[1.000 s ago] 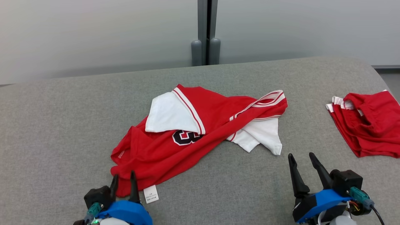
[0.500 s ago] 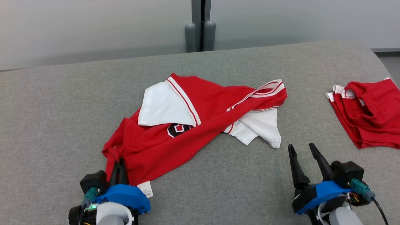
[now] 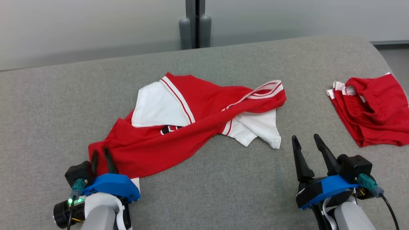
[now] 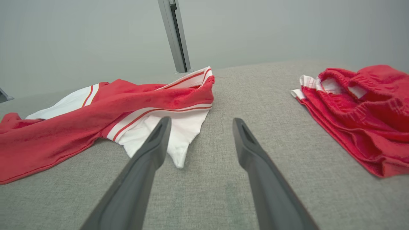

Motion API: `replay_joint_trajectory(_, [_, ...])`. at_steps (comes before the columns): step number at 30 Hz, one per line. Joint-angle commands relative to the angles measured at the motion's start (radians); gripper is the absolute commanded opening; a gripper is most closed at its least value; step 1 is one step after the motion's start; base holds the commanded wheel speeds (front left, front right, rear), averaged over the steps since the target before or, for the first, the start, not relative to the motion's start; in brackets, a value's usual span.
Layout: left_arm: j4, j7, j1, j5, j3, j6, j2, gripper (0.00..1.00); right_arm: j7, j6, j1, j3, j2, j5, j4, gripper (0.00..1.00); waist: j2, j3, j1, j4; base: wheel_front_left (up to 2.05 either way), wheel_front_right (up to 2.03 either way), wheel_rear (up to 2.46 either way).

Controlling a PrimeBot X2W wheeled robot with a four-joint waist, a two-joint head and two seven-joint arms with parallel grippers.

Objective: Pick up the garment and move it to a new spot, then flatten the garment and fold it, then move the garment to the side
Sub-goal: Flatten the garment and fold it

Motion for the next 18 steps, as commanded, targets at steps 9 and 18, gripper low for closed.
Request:
replay_joint_trajectory(9, [-0.13,0.0,0.182,0.108,0.035,-0.02,0.001,1.0,-0.003,0.0,0.064,0.012,-0.002,0.009,-0.041,1.0,-0.0001,-0.12,-0.0001,0.013,0.0,0.0,0.0])
replay_joint_trajectory(18, [-0.17,0.0,0.298,0.12,0.002,-0.053,0.001,1.0,-0.003,0.0,0.12,0.018,-0.002,0.022,-0.029,1.0,-0.0001,-0.17,-0.0001,0.04,0.0,0.0,0.0])
